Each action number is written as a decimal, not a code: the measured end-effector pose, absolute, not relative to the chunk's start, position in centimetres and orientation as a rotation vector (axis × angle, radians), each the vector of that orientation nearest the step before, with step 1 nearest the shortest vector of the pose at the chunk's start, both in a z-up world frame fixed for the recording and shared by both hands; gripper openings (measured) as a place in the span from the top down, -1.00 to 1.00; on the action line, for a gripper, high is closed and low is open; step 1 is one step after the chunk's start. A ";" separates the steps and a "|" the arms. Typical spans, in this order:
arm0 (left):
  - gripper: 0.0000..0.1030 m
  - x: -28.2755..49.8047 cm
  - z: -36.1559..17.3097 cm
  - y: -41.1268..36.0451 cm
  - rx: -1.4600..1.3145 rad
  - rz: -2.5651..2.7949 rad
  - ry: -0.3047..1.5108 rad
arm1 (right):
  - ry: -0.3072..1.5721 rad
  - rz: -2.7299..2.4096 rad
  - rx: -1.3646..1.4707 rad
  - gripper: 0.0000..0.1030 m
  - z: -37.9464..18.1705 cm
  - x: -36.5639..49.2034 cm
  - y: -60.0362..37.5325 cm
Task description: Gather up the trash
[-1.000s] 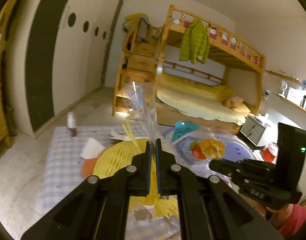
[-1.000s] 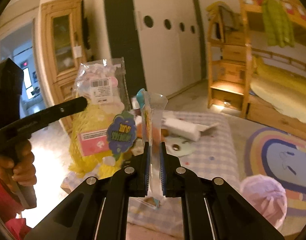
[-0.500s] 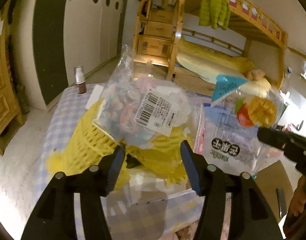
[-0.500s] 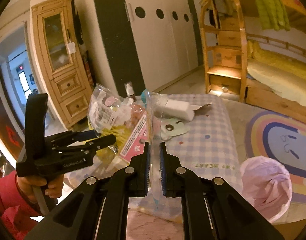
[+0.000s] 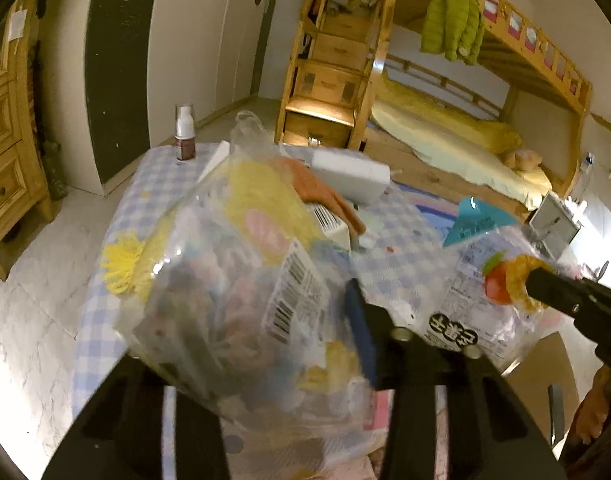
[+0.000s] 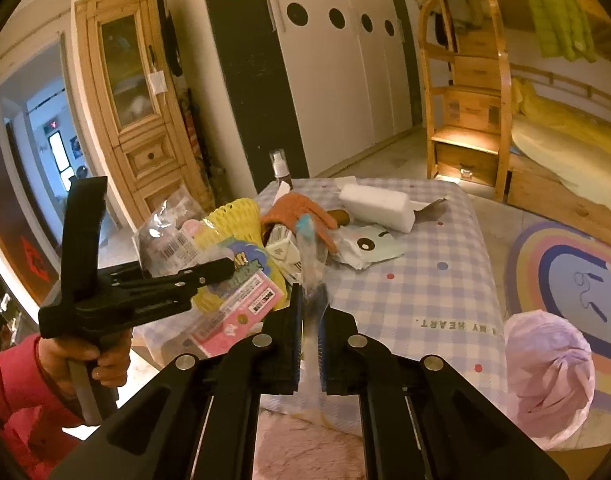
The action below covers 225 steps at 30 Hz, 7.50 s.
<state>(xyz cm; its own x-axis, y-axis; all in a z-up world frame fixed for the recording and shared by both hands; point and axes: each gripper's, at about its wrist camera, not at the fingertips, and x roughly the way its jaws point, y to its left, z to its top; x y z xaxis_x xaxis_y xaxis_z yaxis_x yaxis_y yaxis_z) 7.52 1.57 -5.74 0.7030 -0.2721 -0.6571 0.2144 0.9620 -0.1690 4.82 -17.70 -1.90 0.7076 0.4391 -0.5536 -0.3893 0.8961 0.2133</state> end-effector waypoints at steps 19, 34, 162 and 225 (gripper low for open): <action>0.83 8.2 8.4 -4.8 0.042 -0.532 0.411 | 0.524 0.312 0.133 0.91 0.8 4.6 -23.4; -0.26 10.5 -4.6 -6.1 0.067 -0.435 0.676 | 0.572 0.283 0.142 0.91 -0.7 5.7 -24.4; -0.47 5.6 -2.0 1.0 0.026 -0.130 0.625 | 0.646 0.167 0.078 -0.23 -1.9 4.6 -24.1; 0.30 7.6 -11.0 -2.1 0.146 -0.285 0.870 | 0.625 0.057 0.052 0.84 -1.1 4.9 -25.6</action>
<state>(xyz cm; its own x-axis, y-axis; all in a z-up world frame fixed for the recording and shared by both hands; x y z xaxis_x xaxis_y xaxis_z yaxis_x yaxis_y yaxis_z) 7.65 -2.09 -11.02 0.6098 -0.1869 -0.7702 0.3050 0.9523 0.0105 4.90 -25.56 -1.06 0.8093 0.0694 -0.5833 -0.0378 0.9971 0.0663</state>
